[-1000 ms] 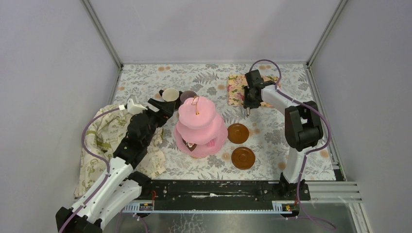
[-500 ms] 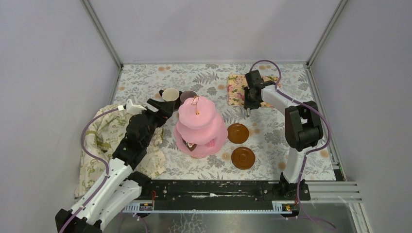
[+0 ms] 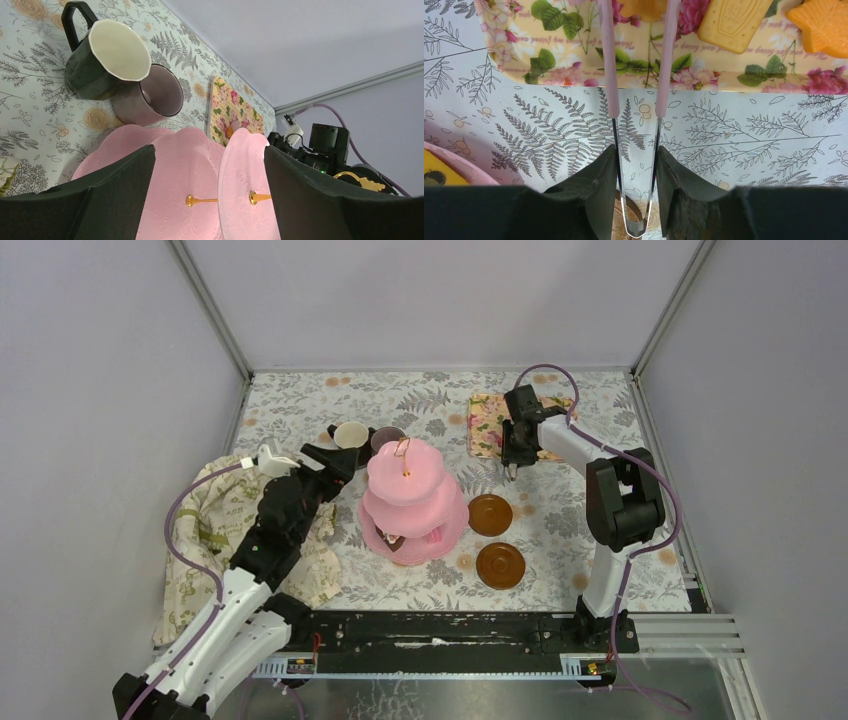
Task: Serve the afternoon tea
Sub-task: Pick up the desert from the tray.
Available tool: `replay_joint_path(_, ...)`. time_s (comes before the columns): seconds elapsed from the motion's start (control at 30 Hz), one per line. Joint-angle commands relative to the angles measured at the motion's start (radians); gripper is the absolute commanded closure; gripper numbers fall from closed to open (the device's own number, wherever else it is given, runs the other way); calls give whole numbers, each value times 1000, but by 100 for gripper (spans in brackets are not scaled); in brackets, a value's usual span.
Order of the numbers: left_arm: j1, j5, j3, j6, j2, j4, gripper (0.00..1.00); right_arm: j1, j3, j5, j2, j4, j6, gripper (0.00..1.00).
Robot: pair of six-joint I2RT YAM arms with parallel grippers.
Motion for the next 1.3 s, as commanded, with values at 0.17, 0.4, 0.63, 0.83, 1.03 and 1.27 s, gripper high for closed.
replay_joint_path(0.17, -3, 3, -6, 0, -25, 6, 13, -3, 22, 28, -47, -14, 0, 61)
replay_joint_path(0.4, -2, 3, -6, 1, -18, 11, 13, -4, 41, 44, -18, -26, -6, 59)
replay_joint_path(0.63, -3, 3, -7, 0, -17, 14, 13, -4, 46, 37, 3, -26, -8, 57)
replay_joint_path(0.83, -3, 3, -7, -3, -12, 17, 13, -5, 51, 22, 23, -24, -9, 55)
replay_joint_path(1.03, -2, 6, -11, -8, -9, 23, 13, -3, 52, 16, 40, -21, -11, 54)
replay_joint_path(1.27, -3, 2, -14, -11, -11, 21, 13, -5, 48, 2, 46, -22, -13, 60)
